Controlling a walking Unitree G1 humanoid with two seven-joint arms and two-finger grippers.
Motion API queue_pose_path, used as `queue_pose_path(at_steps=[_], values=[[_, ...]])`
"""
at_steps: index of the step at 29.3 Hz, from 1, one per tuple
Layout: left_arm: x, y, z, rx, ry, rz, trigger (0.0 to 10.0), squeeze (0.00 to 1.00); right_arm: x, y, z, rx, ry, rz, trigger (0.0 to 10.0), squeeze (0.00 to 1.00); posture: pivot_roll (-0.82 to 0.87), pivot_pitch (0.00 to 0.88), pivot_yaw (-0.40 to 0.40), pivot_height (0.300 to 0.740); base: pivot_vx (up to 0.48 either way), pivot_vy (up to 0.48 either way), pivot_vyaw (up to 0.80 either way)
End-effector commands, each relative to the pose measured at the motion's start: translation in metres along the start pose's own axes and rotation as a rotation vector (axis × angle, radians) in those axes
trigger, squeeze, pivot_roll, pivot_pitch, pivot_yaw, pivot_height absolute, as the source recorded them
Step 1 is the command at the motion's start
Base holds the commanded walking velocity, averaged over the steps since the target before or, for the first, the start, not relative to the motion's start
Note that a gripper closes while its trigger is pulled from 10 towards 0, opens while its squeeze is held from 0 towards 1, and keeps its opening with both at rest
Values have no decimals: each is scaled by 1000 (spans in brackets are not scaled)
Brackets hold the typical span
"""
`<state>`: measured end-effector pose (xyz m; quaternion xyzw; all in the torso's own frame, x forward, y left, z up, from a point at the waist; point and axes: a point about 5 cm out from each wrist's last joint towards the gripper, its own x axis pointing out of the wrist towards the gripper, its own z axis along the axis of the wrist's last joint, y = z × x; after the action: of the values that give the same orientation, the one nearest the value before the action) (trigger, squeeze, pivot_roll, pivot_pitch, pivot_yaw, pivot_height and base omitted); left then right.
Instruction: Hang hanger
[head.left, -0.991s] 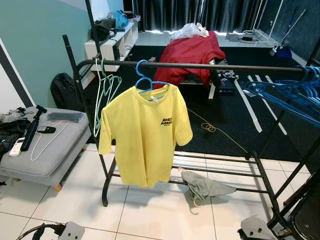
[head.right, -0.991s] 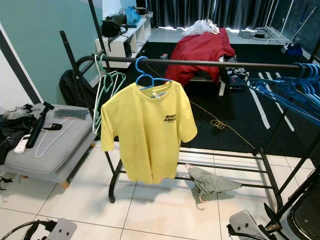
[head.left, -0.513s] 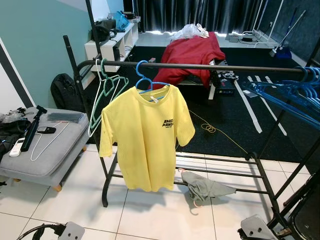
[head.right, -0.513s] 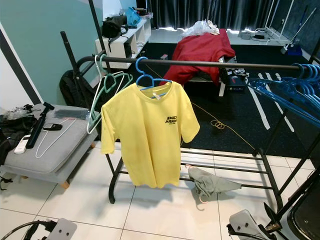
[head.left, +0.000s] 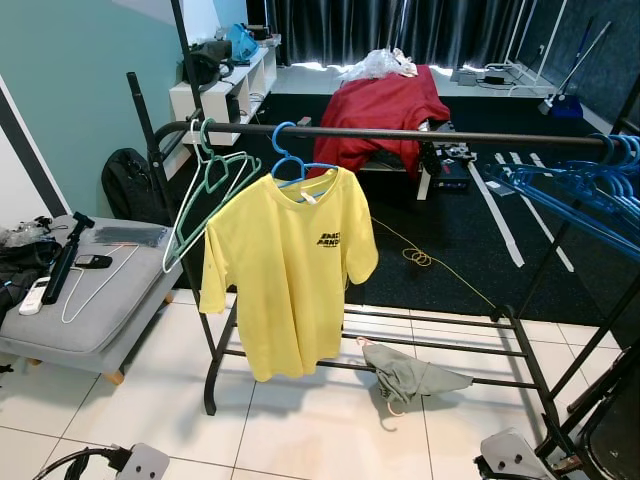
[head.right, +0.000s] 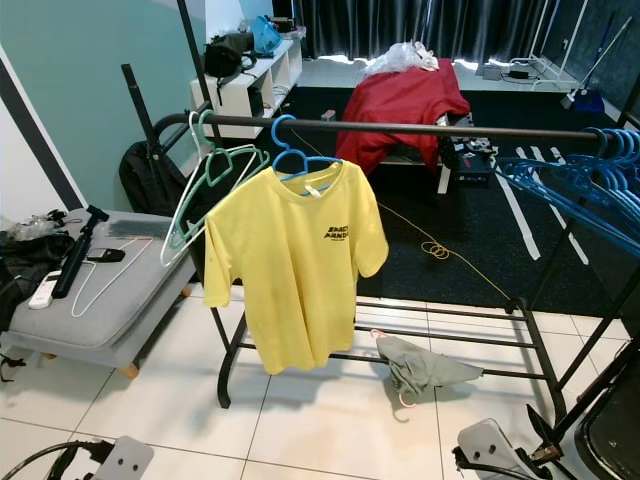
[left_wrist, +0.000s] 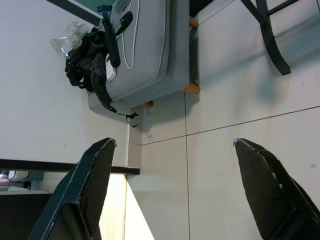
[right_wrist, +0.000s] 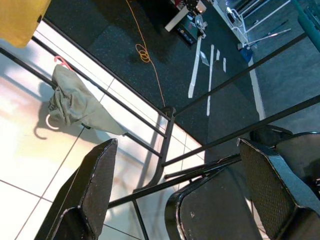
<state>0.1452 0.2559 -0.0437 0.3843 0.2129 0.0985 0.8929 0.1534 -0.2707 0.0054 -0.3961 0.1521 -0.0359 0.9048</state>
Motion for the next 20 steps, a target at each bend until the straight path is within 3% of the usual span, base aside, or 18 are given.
queue_pose_path(at_steps=[1,9,20], values=[[0,6,-6,11,15,1,10000,0,-1,4,0,5,9,2,10000,0,37,7,24,740,0,0,0],[2,8,-6,12,15,1,10000,0,0,4,2,5,6,2,10000,0,73,58,27,740,0,0,0],[9,8,-5,14,27,-3,10000,0,7,9,5,5,11,4,10000,0,33,22,32,740,0,0,0]])
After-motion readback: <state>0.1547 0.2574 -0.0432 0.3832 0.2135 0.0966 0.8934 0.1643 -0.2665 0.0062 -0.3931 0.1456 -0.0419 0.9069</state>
